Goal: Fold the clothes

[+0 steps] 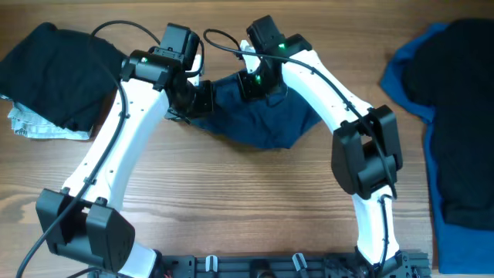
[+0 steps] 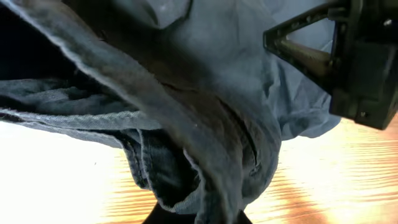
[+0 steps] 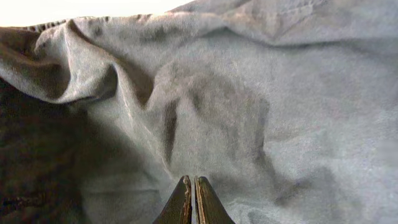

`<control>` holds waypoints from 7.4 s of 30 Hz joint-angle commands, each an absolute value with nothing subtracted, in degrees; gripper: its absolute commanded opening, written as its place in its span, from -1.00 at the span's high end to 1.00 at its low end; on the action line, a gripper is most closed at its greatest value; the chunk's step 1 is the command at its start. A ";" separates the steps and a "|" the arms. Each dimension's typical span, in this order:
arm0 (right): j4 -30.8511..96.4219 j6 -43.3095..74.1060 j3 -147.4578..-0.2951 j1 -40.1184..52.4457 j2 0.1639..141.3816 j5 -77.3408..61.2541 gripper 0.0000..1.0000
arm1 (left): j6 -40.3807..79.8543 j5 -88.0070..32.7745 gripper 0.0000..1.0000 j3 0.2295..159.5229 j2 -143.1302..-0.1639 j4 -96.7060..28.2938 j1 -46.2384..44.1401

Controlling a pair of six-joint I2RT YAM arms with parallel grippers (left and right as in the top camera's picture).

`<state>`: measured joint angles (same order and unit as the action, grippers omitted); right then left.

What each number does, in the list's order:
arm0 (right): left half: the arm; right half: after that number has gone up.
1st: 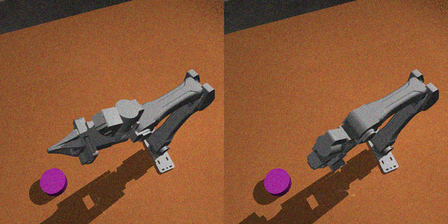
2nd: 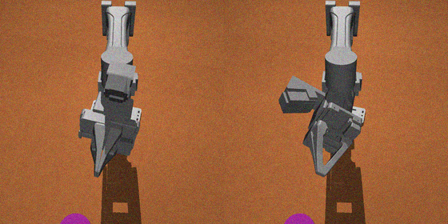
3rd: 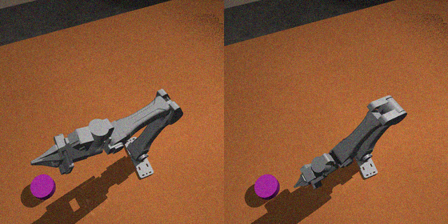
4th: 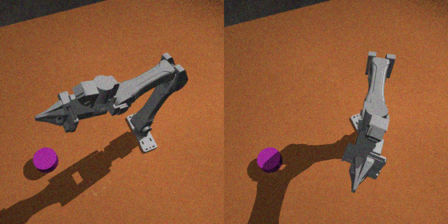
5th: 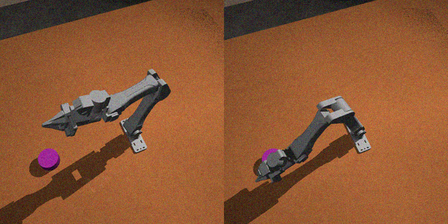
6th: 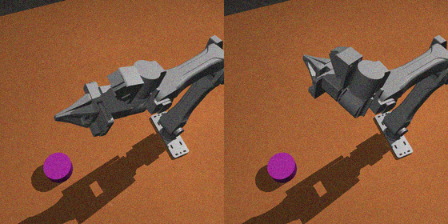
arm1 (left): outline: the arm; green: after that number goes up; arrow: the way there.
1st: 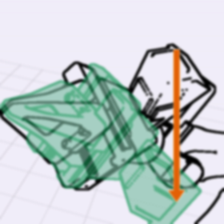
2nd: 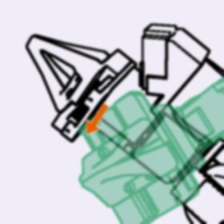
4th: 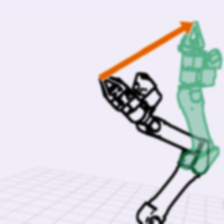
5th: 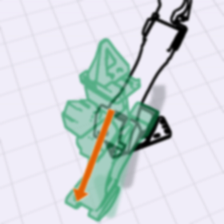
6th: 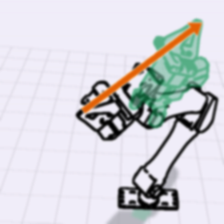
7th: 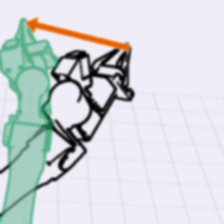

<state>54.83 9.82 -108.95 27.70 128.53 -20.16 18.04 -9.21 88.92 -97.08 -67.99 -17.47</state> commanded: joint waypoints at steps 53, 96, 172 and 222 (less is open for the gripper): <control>54.08 24.47 -103.09 31.38 133.71 -35.31 0.91 | -8.84 0.08 0.92 91.64 -96.09 -61.17 -22.39; 62.46 11.53 -97.34 14.13 125.16 -12.49 0.91 | -10.09 -6.61 0.92 91.18 -96.44 -71.55 -34.68; 52.60 0.23 -75.05 8.12 103.28 -41.23 0.91 | 10.74 -17.91 0.92 99.22 -113.75 -50.63 -20.43; 38.94 15.62 -57.71 7.81 93.91 -11.35 0.91 | 9.47 -16.05 0.92 101.62 -126.67 -34.22 -24.67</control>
<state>38.98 16.40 -57.89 7.99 93.12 -17.58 9.98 -16.34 101.71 -123.57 -35.48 -24.05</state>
